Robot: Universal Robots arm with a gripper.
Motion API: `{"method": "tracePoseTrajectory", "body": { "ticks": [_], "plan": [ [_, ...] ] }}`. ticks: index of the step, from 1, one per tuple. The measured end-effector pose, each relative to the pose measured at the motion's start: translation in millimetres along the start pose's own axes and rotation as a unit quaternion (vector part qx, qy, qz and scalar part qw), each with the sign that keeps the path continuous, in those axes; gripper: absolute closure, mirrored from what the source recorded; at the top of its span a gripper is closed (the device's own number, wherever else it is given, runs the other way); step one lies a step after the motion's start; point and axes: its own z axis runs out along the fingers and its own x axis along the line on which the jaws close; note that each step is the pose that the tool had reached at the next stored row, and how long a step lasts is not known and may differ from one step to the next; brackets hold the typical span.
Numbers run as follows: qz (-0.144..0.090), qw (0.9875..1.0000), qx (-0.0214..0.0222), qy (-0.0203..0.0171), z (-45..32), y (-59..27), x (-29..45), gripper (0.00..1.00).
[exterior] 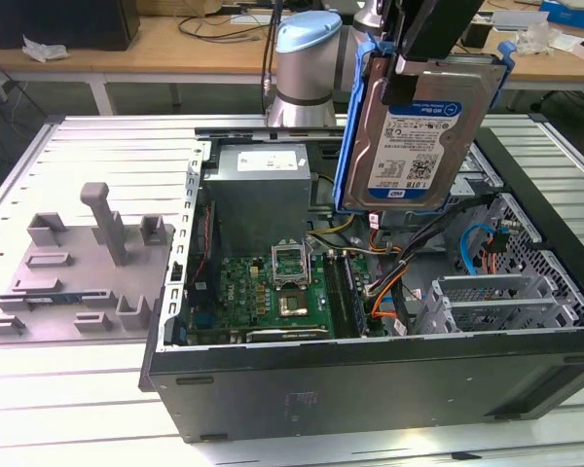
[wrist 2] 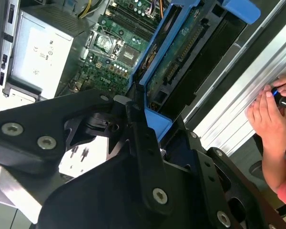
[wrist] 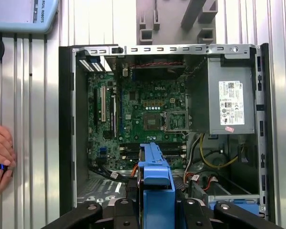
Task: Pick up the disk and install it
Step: 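Insert the disk into the insertion slot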
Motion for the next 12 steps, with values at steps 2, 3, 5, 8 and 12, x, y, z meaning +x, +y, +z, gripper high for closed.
{"method": "tracePoseTrajectory", "body": {
  "ticks": [2, 3, 5, 8, 12],
  "plan": [
    [0.0, 1.0, 0.0006, 0.0, -0.1, -2.6, 1.9, 0.64],
    [0.0, 1.0, 0.001, 0.0, -0.1, -4.6, 5.7, 0.64],
    [0.0, 1.0, 0.0017, 0.0, 0.0, -5.4, 12.8, 0.64],
    [-0.001, 1.0, 0.0053, -0.0001, 0.4, -5.6, 21.6, 0.64],
    [-0.001, 0.9999, 0.0123, -0.0012, 0.9, -5.9, 32.1, 0.64]
  ]
}}
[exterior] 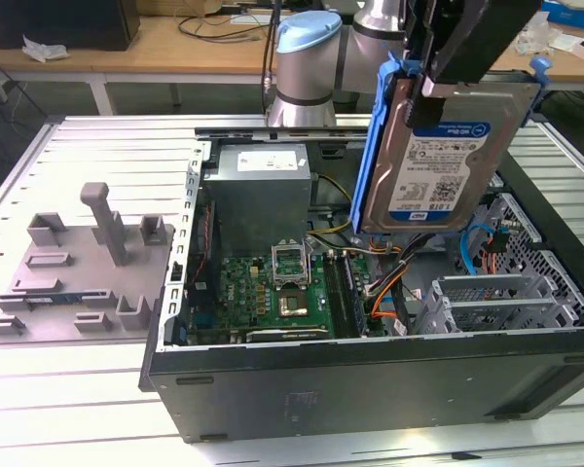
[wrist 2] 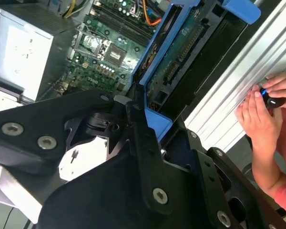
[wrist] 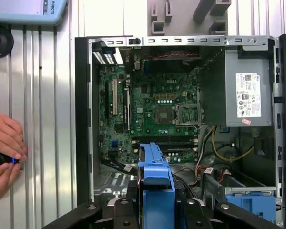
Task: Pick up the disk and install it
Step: 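Insert the disk into the insertion slot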
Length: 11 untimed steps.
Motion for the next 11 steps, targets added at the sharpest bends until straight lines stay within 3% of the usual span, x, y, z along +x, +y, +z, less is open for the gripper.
{"method": "tracePoseTrajectory", "body": {
  "ticks": [3, 8, 11],
  "plan": [
    [0.0, 1.0, 0.0045, -0.005, 0.5, -0.4, 8.3, 0.64],
    [-0.001, 0.9997, 0.0042, -0.0241, 1.5, -0.6, 22.0, 0.64],
    [-0.001, 0.9997, 0.0042, -0.0252, 1.6, -0.6, 23.2, 0.64]
  ]
}}
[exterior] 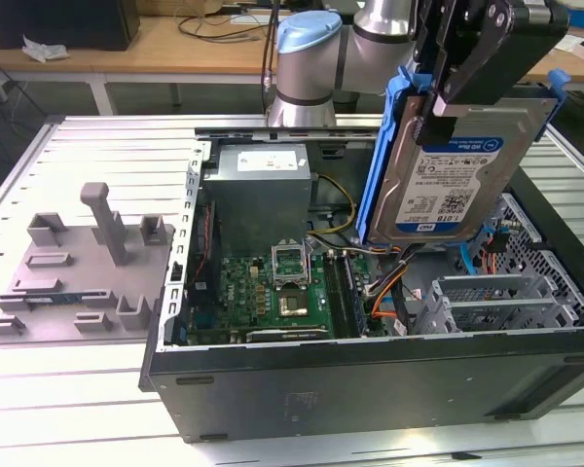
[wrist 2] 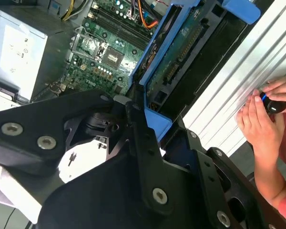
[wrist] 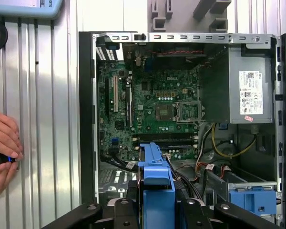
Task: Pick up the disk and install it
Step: 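Insert the disk into the insertion slot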
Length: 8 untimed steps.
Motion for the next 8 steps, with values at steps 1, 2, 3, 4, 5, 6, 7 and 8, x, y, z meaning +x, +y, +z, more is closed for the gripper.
{"method": "tracePoseTrajectory", "body": {
  "ticks": [1, 2, 3, 4, 5, 6, 7, 8],
  "plan": [
    [0.0, 1.0, 0.0, 0.0, 0.0, 0.0, 0.1, 0.64],
    [0.0, 1.0, 0.0, -0.0001, 0.0, 0.0, 0.1, 0.64],
    [0.0, 1.0, 0.0, -0.0001, 0.1, 0.0, 0.2, 0.64],
    [0.0, 1.0, 0.0, 0.0, 0.0, 0.0, 0.2, 0.64],
    [0.0, 1.0, 0.0, -0.0001, 0.0, 0.0, 0.2, 0.64],
    [0.0, 1.0, 0.0, -0.0001, 0.1, -0.1, 0.3, 0.64],
    [0.0, 1.0, 0.0, -0.0001, 0.0, -0.5, 0.3, 0.64],
    [0.0, 1.0, 0.0, -0.0001, 0.0, -1.2, 0.3, 0.64]
  ]
}}
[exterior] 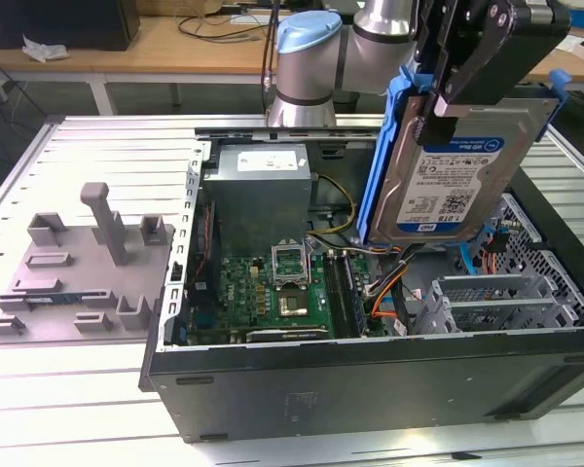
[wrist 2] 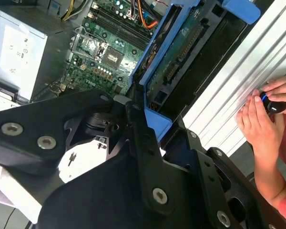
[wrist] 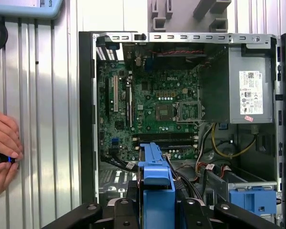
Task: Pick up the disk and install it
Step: 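Insert the disk into the insertion slot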
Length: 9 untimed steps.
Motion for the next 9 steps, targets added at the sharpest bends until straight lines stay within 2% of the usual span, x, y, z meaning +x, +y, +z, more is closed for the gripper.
{"method": "tracePoseTrajectory", "body": {
  "ticks": [4, 9],
  "plan": [
    [0.0, 1.0, 0.0, 0.0001, -0.1, -4.0, 0.7, 0.64],
    [0.0, 1.0, 0.0, 0.0014, -0.4, -9.9, 7.3, 0.64]
  ]
}}
